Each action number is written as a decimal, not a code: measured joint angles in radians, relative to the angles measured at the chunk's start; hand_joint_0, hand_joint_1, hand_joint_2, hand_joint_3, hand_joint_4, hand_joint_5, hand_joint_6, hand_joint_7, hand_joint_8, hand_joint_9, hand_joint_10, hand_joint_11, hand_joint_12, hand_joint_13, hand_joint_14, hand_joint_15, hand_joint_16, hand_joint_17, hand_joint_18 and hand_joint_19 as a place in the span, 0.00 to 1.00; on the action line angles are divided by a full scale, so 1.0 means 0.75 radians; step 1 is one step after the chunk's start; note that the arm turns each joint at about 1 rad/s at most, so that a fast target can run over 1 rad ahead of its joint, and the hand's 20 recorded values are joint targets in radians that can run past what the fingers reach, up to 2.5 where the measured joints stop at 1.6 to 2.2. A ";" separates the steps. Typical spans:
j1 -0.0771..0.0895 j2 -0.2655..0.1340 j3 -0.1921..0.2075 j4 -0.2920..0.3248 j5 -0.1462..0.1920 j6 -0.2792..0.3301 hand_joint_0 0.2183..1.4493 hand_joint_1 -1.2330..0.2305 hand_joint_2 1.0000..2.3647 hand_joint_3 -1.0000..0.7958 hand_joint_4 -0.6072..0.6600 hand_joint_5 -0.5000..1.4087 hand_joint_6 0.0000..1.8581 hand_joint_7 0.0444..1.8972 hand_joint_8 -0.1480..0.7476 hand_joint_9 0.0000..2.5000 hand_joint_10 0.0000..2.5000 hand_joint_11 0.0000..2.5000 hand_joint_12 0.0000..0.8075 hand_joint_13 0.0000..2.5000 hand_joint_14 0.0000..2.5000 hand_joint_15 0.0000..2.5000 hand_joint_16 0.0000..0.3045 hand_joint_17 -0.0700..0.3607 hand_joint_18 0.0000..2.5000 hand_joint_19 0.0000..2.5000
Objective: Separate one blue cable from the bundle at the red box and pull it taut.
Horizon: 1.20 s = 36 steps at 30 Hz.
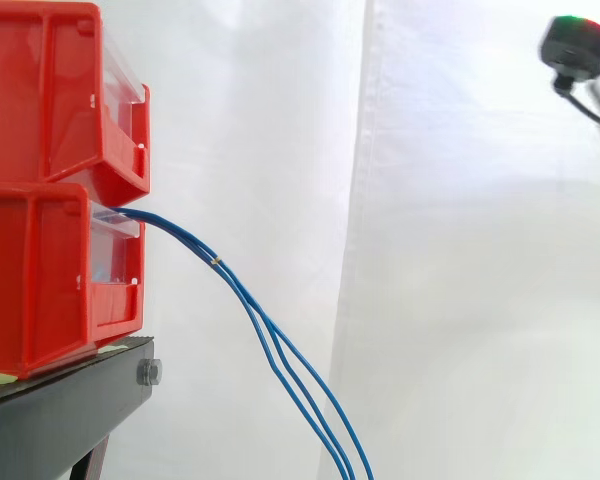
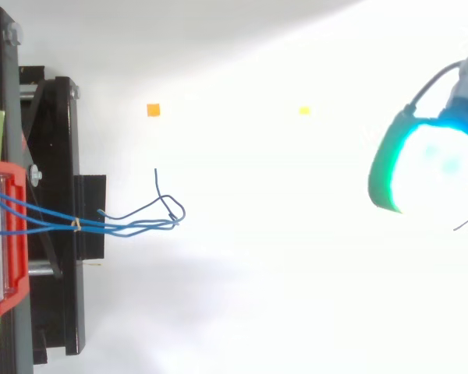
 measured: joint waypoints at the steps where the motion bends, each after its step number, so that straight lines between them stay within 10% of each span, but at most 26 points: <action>1: 0.001 -0.012 0.000 0.030 0.018 -0.001 0.25 0.32 0.00 0.28 0.64 0.14 0.27 0.45 0.50 0.17 0.01 0.15 0.48 0.14 0.00 0.10 0.16 0.41 0.20 0.20; 13: 0.002 -0.149 0.000 0.450 0.195 -0.144 0.25 0.35 0.00 0.28 0.64 0.15 0.27 0.45 0.50 0.17 0.01 0.15 0.47 0.14 0.00 0.10 0.15 0.40 0.19 0.18; 36: 0.026 -0.374 0.088 0.447 0.326 -0.258 0.26 0.39 0.00 0.28 0.65 0.15 0.27 0.46 0.51 0.19 0.01 0.16 0.46 0.15 0.00 0.11 0.14 0.39 0.19 0.18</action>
